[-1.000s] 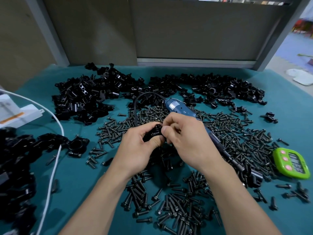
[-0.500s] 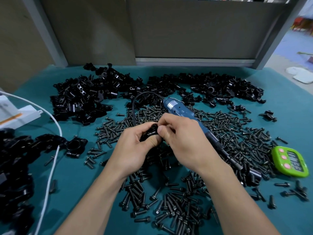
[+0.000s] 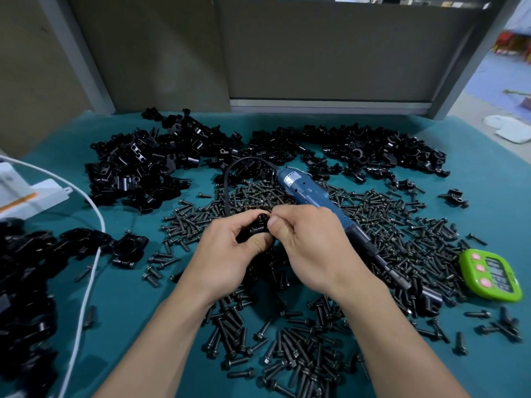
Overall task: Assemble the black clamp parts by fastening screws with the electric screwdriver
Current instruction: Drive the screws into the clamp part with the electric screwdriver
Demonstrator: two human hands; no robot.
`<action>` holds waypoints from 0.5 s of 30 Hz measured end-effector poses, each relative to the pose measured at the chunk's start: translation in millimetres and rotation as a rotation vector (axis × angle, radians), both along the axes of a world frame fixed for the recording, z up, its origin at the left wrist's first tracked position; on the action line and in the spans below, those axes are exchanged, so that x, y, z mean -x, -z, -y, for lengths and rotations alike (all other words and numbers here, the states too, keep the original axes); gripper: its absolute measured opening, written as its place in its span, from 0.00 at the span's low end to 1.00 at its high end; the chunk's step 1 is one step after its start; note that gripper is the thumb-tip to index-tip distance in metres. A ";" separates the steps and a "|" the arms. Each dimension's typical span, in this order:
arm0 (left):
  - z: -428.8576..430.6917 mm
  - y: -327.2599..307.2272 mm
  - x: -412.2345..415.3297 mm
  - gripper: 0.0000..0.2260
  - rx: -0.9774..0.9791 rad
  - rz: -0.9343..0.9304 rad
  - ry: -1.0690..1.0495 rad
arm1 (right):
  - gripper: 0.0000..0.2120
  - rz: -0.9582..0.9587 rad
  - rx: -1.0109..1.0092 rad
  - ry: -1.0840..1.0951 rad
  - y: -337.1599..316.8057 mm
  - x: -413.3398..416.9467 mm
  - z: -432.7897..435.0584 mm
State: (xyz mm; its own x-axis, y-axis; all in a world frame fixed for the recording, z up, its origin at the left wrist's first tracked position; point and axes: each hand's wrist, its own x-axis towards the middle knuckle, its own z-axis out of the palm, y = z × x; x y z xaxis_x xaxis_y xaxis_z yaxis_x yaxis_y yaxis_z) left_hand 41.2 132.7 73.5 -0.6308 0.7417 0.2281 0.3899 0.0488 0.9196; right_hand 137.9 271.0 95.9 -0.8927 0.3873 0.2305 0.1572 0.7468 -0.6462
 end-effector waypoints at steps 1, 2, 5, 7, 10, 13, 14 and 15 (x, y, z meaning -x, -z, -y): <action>0.4 0.9 0.2 0.16 0.012 -0.021 -0.009 | 0.21 0.014 0.035 0.031 0.7 1.7 0.6; 0.5 1.3 0.4 0.15 0.024 -0.043 -0.022 | 0.23 0.038 0.076 0.053 1.8 2.6 1.7; -1.2 1.6 0.7 0.15 0.034 -0.067 -0.060 | 0.24 0.043 0.151 0.061 0.1 2.1 6.5; -2.1 3.2 1.0 0.13 0.047 -0.037 -0.102 | 0.22 -0.060 0.090 0.168 -7.0 -2.9 2.1; -0.6 8.2 4.6 0.12 0.055 0.057 -0.161 | 0.13 0.024 -0.215 0.439 -17.0 -13.7 -23.5; -1.5 6.2 3.6 0.11 0.051 0.094 -0.180 | 0.33 0.412 -0.361 0.520 -10.3 -15.3 -32.8; -2.3 5.2 3.1 0.12 0.045 0.102 -0.179 | 0.33 0.424 -0.338 0.525 -6.2 -11.9 -30.7; -2.8 4.6 2.4 0.11 0.039 0.109 -0.173 | 0.32 0.410 -0.317 0.534 -1.3 -7.2 -30.4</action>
